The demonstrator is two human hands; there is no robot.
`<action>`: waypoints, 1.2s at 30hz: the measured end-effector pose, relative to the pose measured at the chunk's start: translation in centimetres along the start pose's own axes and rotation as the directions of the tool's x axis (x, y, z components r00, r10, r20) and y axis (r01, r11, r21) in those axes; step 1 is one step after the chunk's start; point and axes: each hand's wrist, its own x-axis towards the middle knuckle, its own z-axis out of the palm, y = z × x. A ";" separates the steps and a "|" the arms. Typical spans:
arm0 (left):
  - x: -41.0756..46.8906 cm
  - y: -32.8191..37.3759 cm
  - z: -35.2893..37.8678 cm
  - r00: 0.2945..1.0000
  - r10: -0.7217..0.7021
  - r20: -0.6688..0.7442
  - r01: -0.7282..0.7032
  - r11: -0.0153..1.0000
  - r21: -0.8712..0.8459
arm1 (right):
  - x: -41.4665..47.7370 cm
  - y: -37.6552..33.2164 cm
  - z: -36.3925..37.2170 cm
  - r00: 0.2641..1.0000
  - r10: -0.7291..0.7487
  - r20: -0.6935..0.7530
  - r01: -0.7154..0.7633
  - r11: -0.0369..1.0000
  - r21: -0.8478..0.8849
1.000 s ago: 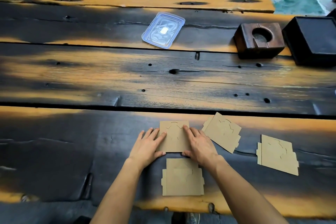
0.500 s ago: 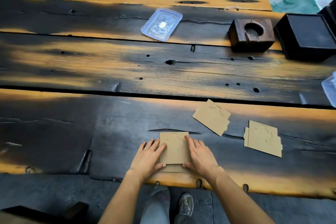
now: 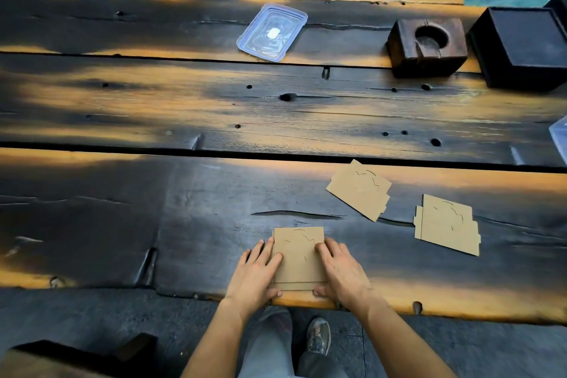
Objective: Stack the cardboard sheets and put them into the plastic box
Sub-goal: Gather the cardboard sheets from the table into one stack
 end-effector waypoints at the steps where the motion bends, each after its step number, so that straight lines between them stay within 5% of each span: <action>1: 0.0 0.0 0.1 1.000 0.006 -0.008 -0.006 1.000 -0.004 | 0.0 0.0 0.0 1.000 -0.002 -0.001 0.002 1.000 0.002; 36: 3.3 -3.5 -4.1 0.999 0.042 -0.021 -0.043 0.998 -0.047 | 4.5 -0.2 -0.8 0.993 -0.033 -0.110 0.044 0.994 0.101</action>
